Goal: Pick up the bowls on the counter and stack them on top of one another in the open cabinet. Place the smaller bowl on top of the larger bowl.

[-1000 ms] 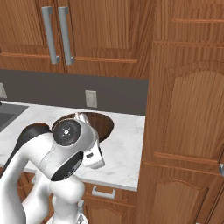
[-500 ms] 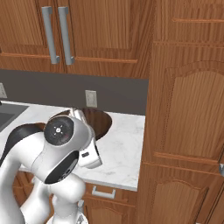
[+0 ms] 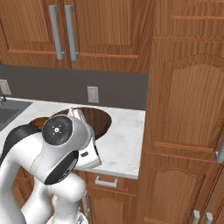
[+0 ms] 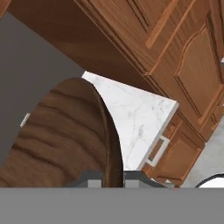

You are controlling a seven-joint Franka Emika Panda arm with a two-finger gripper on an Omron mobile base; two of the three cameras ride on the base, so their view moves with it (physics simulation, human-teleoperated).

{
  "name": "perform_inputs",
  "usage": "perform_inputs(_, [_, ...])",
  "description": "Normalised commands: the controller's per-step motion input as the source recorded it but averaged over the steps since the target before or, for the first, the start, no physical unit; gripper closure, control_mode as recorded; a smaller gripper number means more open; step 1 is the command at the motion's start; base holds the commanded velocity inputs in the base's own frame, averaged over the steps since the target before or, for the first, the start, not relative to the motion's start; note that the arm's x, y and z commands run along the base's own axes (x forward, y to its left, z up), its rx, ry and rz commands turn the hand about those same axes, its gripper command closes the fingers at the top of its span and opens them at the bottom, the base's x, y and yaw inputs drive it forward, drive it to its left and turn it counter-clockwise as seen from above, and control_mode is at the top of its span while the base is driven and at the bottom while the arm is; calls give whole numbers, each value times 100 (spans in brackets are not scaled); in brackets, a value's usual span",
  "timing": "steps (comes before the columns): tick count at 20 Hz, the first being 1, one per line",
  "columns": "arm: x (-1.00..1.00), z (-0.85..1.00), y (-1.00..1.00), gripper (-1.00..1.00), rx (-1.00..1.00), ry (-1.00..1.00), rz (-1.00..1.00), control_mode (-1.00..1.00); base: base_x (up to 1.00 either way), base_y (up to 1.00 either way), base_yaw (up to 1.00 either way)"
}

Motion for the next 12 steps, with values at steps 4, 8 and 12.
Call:
perform_inputs(4, [0, 0, 0, 100, 0, 0, 0, 100, -62, 3, 0])
perform_inputs(8, [0, 0, 0, 100, 0, 0, 0, 100, -62, 8, 0])
perform_inputs(12, [0, 0, 0, 100, 0, 0, 0, 100, -62, 18, 0])
